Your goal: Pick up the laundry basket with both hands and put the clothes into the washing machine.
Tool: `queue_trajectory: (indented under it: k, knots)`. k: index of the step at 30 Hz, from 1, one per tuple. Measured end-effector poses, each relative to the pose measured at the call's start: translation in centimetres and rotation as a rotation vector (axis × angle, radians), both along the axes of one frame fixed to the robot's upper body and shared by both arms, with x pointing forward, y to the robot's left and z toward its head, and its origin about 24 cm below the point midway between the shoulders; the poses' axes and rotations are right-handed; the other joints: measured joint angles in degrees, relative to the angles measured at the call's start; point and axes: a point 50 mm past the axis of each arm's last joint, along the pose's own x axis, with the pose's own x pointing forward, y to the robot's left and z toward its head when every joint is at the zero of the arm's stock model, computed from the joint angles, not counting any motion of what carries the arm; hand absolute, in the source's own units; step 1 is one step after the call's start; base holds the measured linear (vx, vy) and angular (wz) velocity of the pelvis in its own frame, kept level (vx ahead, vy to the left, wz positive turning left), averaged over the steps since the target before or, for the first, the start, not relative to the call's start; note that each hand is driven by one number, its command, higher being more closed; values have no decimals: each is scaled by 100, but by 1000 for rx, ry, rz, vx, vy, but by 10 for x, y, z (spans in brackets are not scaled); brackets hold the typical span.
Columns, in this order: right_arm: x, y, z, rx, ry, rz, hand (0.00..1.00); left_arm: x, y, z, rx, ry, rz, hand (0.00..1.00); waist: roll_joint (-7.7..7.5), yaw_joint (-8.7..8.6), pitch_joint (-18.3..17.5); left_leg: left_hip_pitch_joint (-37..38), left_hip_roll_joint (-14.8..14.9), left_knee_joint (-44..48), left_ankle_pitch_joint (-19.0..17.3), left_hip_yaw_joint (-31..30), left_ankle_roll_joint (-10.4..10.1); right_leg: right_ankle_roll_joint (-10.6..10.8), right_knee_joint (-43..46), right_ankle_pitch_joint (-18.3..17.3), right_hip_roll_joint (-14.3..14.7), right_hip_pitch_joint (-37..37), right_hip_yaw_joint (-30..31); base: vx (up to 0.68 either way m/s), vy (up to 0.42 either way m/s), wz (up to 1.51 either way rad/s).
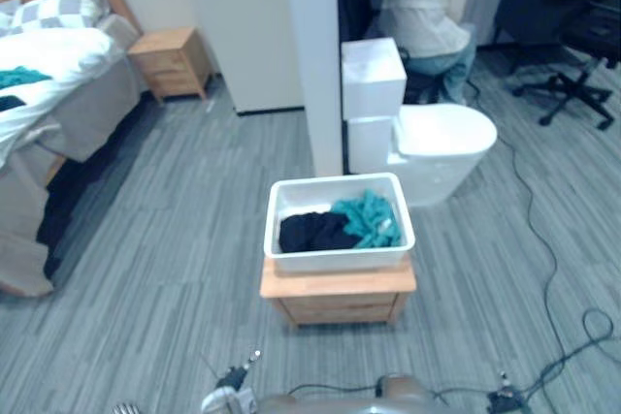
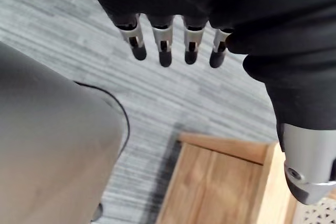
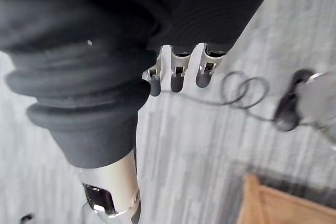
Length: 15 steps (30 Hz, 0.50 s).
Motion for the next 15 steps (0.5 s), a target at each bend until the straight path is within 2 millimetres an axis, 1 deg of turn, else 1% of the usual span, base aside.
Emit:
queue_trajectory:
  k: [1, 2, 3, 4, 5, 6, 7, 8, 9, 10, 11, 12, 13, 14, 15]
  knots:
    - [9, -8, 12, -69, -42, 26, 0, -1, 1, 1, 1, -12, 11, 0, 34, 26, 8, -292, 84, 520, 105, 76, 58, -68, 2, -40, 91, 109, -33, 34, -153, 7]
    - [21, -13, 25, -128, -88, 46, 0, 0, 1, 2, 4, -20, 9, 0, -15, 31, 9, -360, 125, 723, 265, 156, -12, -129, -6, -76, 85, 190, -40, 69, -156, 5]
    - [26, -16, 32, -161, -109, 54, 0, 2, 1, 2, 5, -25, -3, 0, -36, 34, 8, -385, 124, 755, 272, 185, 23, -143, -31, -84, 54, 215, -59, 92, -149, 10]
    - [32, -22, 44, -224, -140, 61, 0, 5, -1, 3, 5, -39, -21, 0, -54, 9, 8, -357, 106, 454, 166, 303, 132, -133, -96, -72, -10, 252, -78, 48, -93, 11]
    - [36, -25, 50, -252, -155, 65, 0, 7, -1, 4, 6, -45, -33, 0, -54, 3, 8, -344, 84, 165, 148, 383, 119, -144, -123, -78, -46, 249, -97, 34, -53, 25]
    - [37, -31, 60, -306, -165, 58, 0, 15, -4, 7, 10, -73, -59, 0, -53, -14, 9, -389, 11, -493, 150, 428, 113, -145, -206, -75, -117, 250, -169, 46, -19, 32]
    - [38, -34, 67, -340, -172, 54, 0, 21, -7, 9, 8, -100, -71, 0, -63, -9, 14, -404, -73, -1300, 195, 367, 60, -102, -245, -55, -175, 235, -223, 58, -7, 34]
    - [39, -34, 70, -351, -175, 50, 0, 23, -9, 10, 2, -109, -68, 0, -53, -6, 8, -391, -98, -1640, 255, 291, -14, -65, -243, -64, -186, 221, -250, 67, 32, 17]
    - [41, -37, 74, -370, -182, 41, 0, 27, -14, 12, -4, -126, -66, 0, -2, -13, 5, -406, -90, -1985, 396, 185, -192, 47, -156, -118, -171, 136, -242, 81, 99, -10]
    - [46, -39, 80, -389, -199, 42, 0, 32, -19, 15, -12, -153, -71, 0, 98, 9, -10, -417, -86, -2021, 445, 93, -268, 127, -132, -182, -96, 141, -171, 97, 139, -24]
    - [49, -40, 86, -409, -213, 48, 0, 35, -21, 17, -14, -173, -73, 0, 166, 16, -30, -406, -80, -2026, 447, 53, -265, 163, -123, -204, -50, 136, -126, 151, 253, -53]
    - [59, -43, 98, -466, -236, 88, 0, 46, -22, 26, -11, -235, -56, 0, 251, 32, -42, -390, -93, -2090, 658, -14, -39, 255, -10, -273, 10, 62, 64, 135, 239, -81]
    - [71, -40, 107, -498, -257, 141, 0, 57, -15, 37, 7, -313, -41, 0, 142, 31, -117, -378, -210, -2164, 631, 222, 11, 340, 19, -267, -93, -56, 343, 180, 265, -85]
    - [78, -40, 117, -539, -283, 166, 0, 69, -10, 49, 21, -393, -28, 0, 134, 19, -136, -392, -306, -2219, 627, 329, 79, 373, -30, -215, -138, -122, 448, 142, 164, -68]
    - [82, -42, 126, -578, -298, 180, 0, 80, -7, 61, 41, -468, -12, 0, 99, 1, -121, -372, -379, -2246, 645, 443, 144, 452, -120, -143, -212, -167, 545, 233, 253, -47]
